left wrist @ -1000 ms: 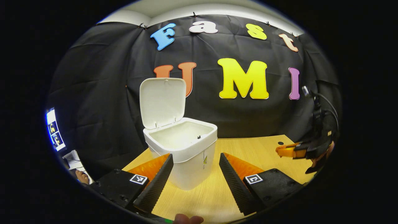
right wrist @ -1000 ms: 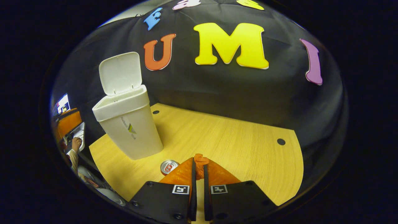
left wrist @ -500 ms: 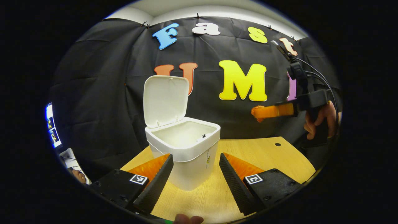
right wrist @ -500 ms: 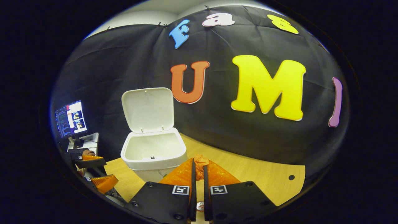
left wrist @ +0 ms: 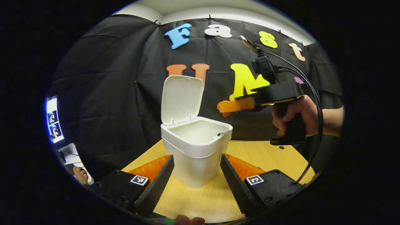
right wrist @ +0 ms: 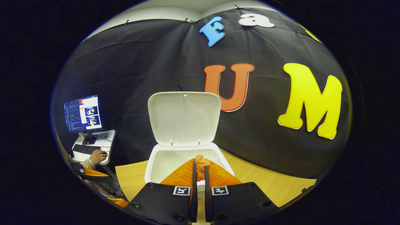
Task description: Press the lid of the desktop garbage bin to open it, pick up the crumpled paper on the desktop and throw it into the bin, then pick up the pop can on the desktop and drop it into the bin, and finally close the garbage bin lid.
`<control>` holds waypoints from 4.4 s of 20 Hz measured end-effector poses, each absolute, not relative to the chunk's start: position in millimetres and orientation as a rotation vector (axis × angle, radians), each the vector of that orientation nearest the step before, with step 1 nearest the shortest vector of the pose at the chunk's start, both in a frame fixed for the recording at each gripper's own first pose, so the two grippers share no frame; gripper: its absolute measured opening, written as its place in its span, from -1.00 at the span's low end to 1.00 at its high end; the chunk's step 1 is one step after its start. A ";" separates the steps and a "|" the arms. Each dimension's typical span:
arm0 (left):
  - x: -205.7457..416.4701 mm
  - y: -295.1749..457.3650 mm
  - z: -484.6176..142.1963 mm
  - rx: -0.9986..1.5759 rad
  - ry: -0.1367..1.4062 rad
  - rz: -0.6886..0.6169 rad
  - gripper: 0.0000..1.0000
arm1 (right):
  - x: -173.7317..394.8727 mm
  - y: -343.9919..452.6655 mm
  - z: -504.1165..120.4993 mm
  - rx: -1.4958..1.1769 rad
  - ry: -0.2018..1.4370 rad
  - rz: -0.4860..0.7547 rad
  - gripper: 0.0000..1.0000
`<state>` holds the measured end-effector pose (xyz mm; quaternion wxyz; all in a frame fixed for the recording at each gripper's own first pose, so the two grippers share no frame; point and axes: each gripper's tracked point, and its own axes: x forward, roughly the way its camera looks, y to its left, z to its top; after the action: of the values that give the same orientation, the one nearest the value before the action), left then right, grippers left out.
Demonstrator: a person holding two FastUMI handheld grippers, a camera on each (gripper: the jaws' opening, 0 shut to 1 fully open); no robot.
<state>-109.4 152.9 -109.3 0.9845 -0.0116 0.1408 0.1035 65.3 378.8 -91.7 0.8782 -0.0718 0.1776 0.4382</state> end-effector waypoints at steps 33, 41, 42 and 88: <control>-71.7 95.0 -133.0 0.018 0.275 -0.006 0.96 | 75.1 274.8 -78.8 -0.026 0.349 0.669 0.82; -52.9 -5.5 -174.4 -0.001 0.296 -0.248 0.95 | 62.1 93.6 -91.6 -0.027 0.356 0.386 0.83; -50.9 -17.6 -182.8 0.009 0.307 -0.279 0.95 | 55.2 58.7 -97.3 -0.026 0.359 0.324 0.83; 28.3 -71.7 -388.1 0.044 0.589 -0.277 0.73 | -44.5 -136.4 -203.6 -0.091 0.617 -0.011 0.84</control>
<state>28.3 -71.7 -388.1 0.9472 0.0215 0.2894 -0.1362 -44.5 -136.4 -203.6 0.9518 -0.0449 0.3034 -0.0055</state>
